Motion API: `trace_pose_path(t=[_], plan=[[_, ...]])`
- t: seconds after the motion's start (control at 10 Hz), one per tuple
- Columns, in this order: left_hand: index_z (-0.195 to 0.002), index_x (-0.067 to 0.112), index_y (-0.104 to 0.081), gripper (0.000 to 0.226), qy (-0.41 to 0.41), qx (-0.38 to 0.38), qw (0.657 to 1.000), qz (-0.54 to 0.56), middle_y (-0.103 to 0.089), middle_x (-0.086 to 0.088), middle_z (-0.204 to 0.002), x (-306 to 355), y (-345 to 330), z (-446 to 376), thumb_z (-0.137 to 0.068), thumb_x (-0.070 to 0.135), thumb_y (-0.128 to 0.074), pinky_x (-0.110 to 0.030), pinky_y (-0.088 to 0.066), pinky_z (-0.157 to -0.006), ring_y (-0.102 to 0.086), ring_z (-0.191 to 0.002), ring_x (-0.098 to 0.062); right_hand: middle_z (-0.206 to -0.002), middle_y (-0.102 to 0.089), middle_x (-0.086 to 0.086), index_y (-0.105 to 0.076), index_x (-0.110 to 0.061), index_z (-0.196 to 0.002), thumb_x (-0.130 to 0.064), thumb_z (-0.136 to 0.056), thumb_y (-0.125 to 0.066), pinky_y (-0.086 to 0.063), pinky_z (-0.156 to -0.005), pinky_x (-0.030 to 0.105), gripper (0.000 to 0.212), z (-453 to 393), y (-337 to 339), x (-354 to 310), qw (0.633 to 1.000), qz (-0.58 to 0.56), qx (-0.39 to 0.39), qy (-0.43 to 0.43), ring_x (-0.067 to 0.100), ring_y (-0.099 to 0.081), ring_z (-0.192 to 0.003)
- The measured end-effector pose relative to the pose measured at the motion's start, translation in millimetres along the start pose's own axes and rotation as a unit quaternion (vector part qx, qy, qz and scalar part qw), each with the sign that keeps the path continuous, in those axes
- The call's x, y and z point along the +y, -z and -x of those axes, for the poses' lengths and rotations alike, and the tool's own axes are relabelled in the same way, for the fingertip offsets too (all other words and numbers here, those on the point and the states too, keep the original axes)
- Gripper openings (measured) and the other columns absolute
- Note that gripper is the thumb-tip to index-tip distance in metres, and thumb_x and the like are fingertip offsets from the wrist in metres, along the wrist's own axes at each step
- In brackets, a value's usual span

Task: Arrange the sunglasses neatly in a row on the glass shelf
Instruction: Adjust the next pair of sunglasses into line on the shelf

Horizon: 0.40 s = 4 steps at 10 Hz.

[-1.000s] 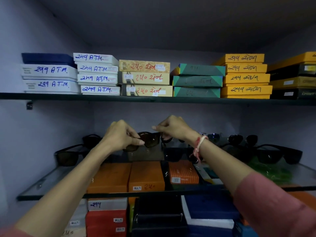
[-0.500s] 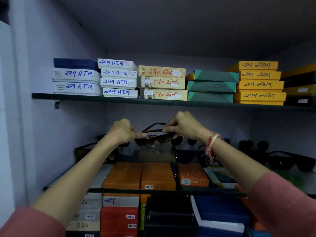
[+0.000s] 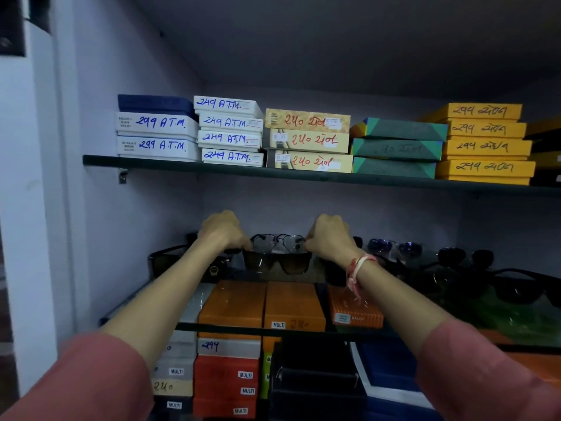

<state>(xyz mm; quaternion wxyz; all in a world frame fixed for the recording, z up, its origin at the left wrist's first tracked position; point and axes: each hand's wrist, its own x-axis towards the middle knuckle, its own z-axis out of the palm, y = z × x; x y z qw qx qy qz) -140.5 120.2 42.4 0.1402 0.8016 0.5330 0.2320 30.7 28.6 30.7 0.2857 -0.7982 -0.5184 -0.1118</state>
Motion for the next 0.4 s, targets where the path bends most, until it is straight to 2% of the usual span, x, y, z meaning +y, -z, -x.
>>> trace_pose_path(t=[0.1, 0.2, 0.3, 0.4], plan=[[-0.088, 0.009, -0.062, 0.035, 0.000, -0.028, 1.000, -0.005, -0.059, -0.003, -0.078, -1.5, -10.9, -4.2, -0.070, 0.028, -0.084, -0.030, -0.051, -0.066, -0.064, -0.085, -0.025, -0.092, -0.067, 0.017, -0.066, 0.002, -0.095, -0.018, -0.082, -0.071, -0.058, -0.073, 0.038, 0.025, 1.3, -7.9, 0.6, 1.000, 0.022, -0.007, -0.008, 0.035, -0.066, -0.088], [-0.084, 0.011, -0.055, 0.033, 0.007, -0.028, 1.000, -0.011, -0.056, -0.003, -0.078, -0.9, -16.4, -3.9, -0.074, 0.027, -0.082, -0.030, -0.048, -0.065, -0.058, -0.080, -0.022, -0.081, -0.054, 0.011, -0.059, -0.002, -0.085, -0.015, -0.084, -0.069, -0.048, -0.064, 0.032, 0.016, 5.1, -11.4, -2.3, 0.999, 0.042, -0.013, -0.014, 0.030, -0.058, -0.077], [-0.080, 0.011, -0.054, 0.029, 0.006, -0.018, 0.999, -0.025, -0.051, -0.002, -0.069, 1.1, -18.4, -3.4, -0.077, 0.024, -0.080, -0.028, -0.047, -0.064, -0.057, -0.077, -0.022, -0.079, -0.053, 0.010, -0.046, -0.008, -0.067, -0.013, -0.085, -0.067, -0.045, -0.062, 0.030, 0.028, 7.3, -19.2, -2.7, 0.999, 0.038, -0.020, -0.016, 0.027, -0.053, -0.069], [-0.076, 0.008, -0.057, 0.030, 0.002, -0.005, 0.999, -0.036, -0.055, -0.004, -0.072, 4.5, -13.4, 3.4, -0.078, 0.027, -0.080, -0.029, -0.048, -0.066, -0.058, -0.078, -0.024, -0.078, -0.060, 0.009, -0.061, -0.003, -0.077, -0.018, -0.088, -0.066, -0.046, -0.057, 0.029, 0.019, 10.1, -18.3, 2.1, 1.000, 0.019, -0.004, -0.007, 0.024, -0.056, -0.064]])
